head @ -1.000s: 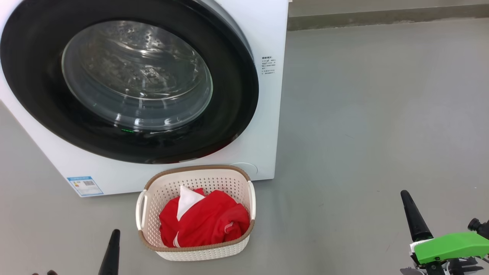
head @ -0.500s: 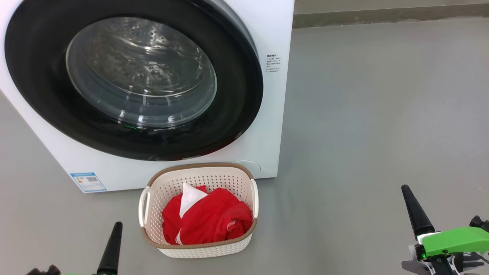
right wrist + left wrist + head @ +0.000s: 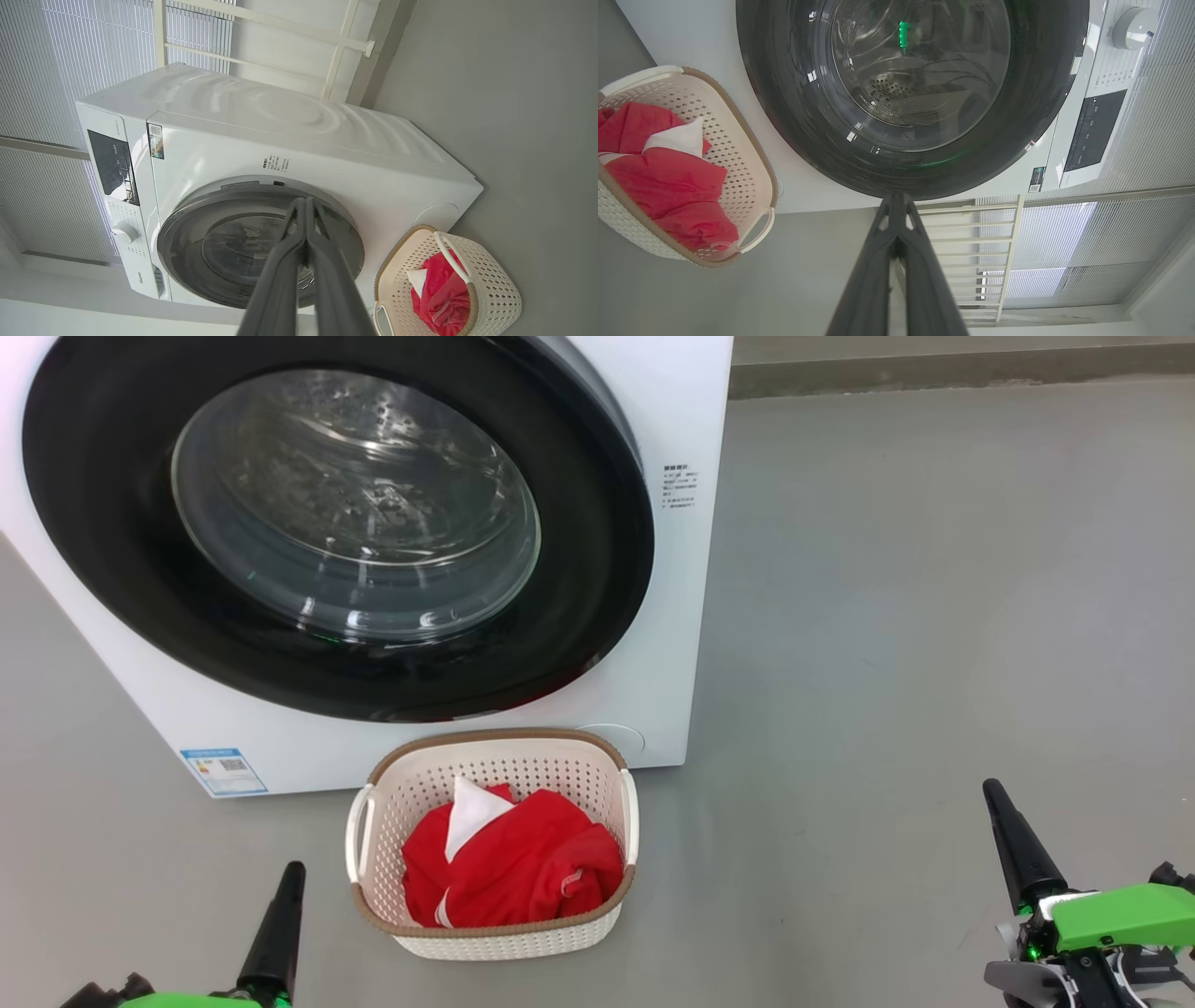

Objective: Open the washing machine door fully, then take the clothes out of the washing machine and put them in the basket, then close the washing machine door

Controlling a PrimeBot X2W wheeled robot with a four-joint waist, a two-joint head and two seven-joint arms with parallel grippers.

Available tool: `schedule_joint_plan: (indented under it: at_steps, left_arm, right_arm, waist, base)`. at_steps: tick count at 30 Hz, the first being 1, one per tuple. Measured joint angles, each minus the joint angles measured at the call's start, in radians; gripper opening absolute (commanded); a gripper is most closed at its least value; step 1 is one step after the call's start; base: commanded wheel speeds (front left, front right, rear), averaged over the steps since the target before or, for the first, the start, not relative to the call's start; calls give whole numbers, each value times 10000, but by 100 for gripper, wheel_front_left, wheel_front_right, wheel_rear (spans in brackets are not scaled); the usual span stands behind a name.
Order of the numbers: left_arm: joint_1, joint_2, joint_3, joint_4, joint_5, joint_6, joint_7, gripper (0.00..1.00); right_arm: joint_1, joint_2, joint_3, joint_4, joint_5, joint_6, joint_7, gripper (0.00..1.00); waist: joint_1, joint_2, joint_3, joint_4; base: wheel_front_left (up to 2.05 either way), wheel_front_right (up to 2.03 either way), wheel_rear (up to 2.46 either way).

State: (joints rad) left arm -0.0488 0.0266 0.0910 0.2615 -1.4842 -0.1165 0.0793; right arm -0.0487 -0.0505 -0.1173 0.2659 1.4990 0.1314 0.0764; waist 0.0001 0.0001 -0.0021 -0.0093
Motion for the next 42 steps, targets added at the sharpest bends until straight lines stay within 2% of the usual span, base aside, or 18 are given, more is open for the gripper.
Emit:
schedule_joint_plan:
  at_steps: [11, 42]
  left_arm:
    - [-198, 56, -23, 36, -1154, -73, 295, 0]
    - [-198, 56, -29, 44, -1174, -73, 307, 0]
  right_arm:
    - [-172, 36, -69, 29, 1018, -2, 295, 0]
    - [-177, 42, -94, 33, 1101, -2, 297, 0]
  waist:
    - [0, 0, 52, 93]
    - [0, 0, 52, 93]
  base:
    - [0, 0, 0]
    - [0, 0, 0]
